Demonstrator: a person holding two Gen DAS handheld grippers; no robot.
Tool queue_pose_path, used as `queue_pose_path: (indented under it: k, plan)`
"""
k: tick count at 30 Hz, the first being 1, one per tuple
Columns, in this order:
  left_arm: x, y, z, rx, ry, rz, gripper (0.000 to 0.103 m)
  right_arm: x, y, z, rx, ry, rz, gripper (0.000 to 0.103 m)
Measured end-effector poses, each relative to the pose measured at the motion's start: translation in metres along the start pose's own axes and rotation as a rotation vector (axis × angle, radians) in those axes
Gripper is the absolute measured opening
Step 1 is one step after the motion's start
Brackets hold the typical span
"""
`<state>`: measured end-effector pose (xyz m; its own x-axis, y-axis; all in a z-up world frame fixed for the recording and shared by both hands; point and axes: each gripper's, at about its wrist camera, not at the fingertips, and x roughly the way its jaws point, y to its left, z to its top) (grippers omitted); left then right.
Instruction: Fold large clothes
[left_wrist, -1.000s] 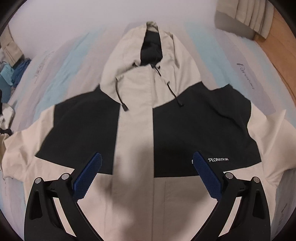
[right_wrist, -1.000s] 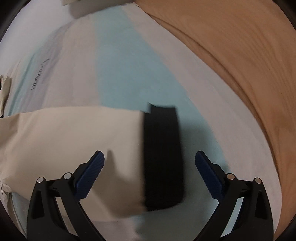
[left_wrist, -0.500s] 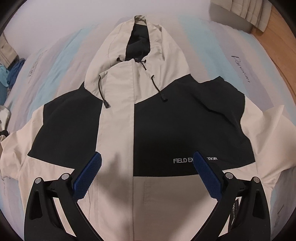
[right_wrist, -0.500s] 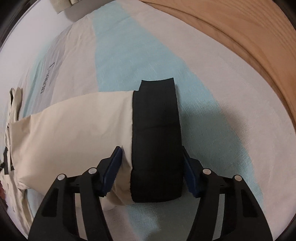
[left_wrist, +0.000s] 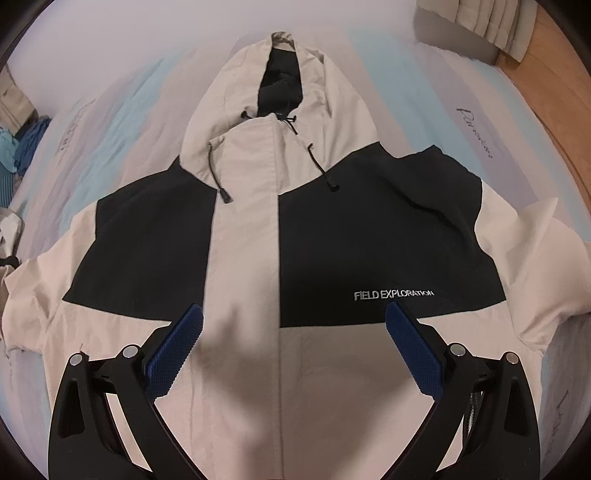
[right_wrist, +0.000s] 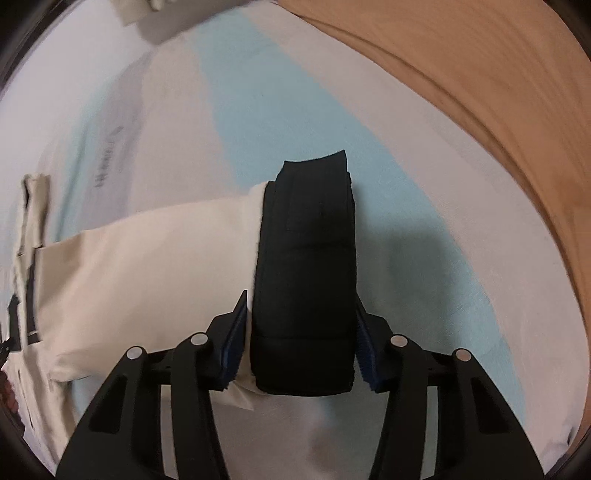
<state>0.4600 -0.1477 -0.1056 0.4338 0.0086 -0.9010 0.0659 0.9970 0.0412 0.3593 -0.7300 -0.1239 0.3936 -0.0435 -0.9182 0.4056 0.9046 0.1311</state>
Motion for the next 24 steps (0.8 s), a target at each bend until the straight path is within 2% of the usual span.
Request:
queue_pose_path:
  k: [7,12,18,22,24]
  plan:
    - [-0.026,0.032,-0.001,0.019,-0.054,-0.005,0.097,-0.072,0.093,-0.005,-0.068,-0.065,0.115,0.048]
    - [-0.041,0.079,-0.005,-0.006,-0.069,-0.013,0.097,-0.114,0.194,-0.008,-0.154,-0.110,0.166,0.048]
    - [-0.057,0.157,-0.012,-0.050,-0.079,-0.015,0.097,-0.123,0.323,-0.015,-0.202,-0.127,0.220,0.048]
    - [-0.067,0.211,-0.011,-0.062,-0.091,-0.009,0.097,-0.123,0.411,-0.039,-0.223,-0.121,0.249,0.048]
    - [-0.070,0.240,-0.011,-0.077,-0.092,-0.013,0.097,-0.126,0.437,-0.053,-0.237,-0.120,0.250,0.048]
